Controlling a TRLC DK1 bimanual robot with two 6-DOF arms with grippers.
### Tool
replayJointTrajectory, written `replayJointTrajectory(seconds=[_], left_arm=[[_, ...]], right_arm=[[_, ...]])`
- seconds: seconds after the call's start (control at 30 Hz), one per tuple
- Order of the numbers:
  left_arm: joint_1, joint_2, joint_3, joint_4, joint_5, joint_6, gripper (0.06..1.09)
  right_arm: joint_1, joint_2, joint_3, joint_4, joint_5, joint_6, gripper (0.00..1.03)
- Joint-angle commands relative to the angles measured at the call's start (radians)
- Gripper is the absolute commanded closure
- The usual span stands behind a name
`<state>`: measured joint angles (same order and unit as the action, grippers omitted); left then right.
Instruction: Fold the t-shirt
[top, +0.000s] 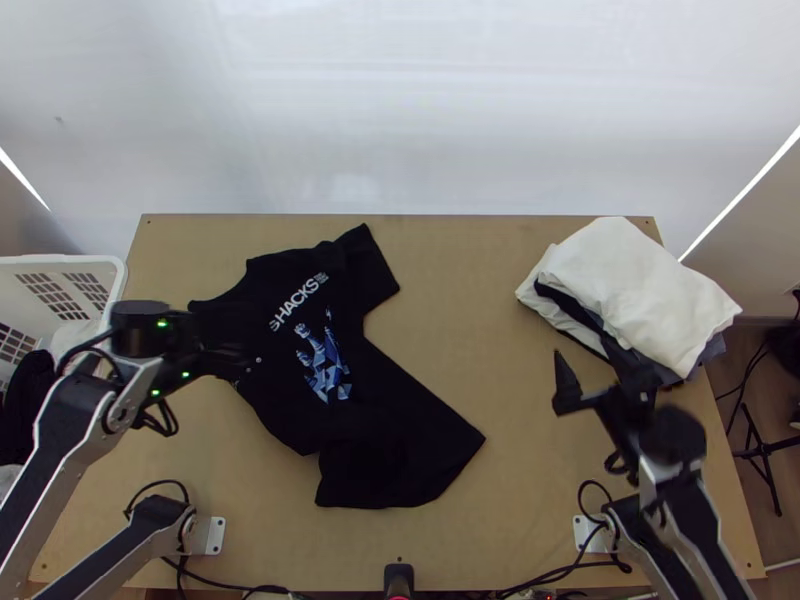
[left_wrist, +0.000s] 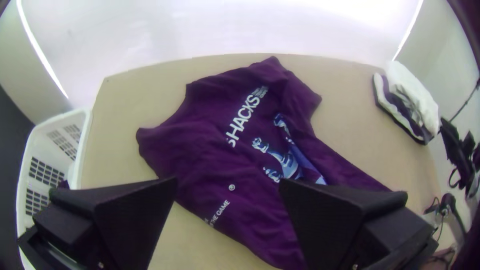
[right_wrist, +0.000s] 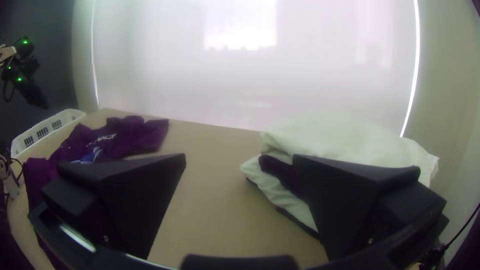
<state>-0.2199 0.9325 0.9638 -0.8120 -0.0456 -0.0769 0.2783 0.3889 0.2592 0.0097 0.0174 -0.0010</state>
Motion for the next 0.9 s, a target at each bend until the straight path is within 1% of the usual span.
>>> replayJointTrajectory(seconds=[0.0, 0.07, 0.2, 0.27, 0.37, 0.5, 0.63, 0.77, 0.87], left_arm=[[-0.257, 0.066, 0.052, 0.111, -0.148, 0.146, 0.1], [-0.334, 0.112, 0.093, 0.14, -0.177, 0.216, 0.1], [-0.46, 0.187, 0.171, 0.203, -0.18, 0.33, 0.1], [-0.535, 0.224, 0.211, 0.224, -0.178, 0.373, 0.1], [-0.651, 0.284, 0.273, 0.231, -0.178, 0.394, 0.1], [-0.768, 0.338, 0.303, 0.263, -0.178, 0.427, 0.1], [-0.803, 0.367, 0.334, 0.275, -0.177, 0.416, 0.1], [-0.809, 0.371, 0.343, 0.26, -0.181, 0.393, 0.1], [-0.774, 0.344, 0.345, 0.192, -0.231, 0.365, 0.1]], right_arm=[[-0.004, 0.444, 0.325, -0.102, -0.004, 0.058, 0.04], [-0.001, 0.522, 0.411, -0.149, -0.004, 0.079, 0.04], [-0.007, 0.674, 0.561, -0.304, -0.004, 0.202, 0.04], [-0.007, 0.686, 0.577, -0.32, -0.002, 0.233, 0.04], [-0.007, 0.685, 0.588, -0.321, -0.004, 0.259, 0.04], [0.007, 0.683, 0.621, -0.35, -0.004, 0.271, 0.04], [0.05, 0.708, 0.667, -0.355, -0.005, 0.292, 0.04], [0.079, 0.811, 0.738, -0.367, -0.005, 0.294, 0.04], [0.105, 0.907, 0.812, -0.373, -0.016, 0.305, 0.04]])
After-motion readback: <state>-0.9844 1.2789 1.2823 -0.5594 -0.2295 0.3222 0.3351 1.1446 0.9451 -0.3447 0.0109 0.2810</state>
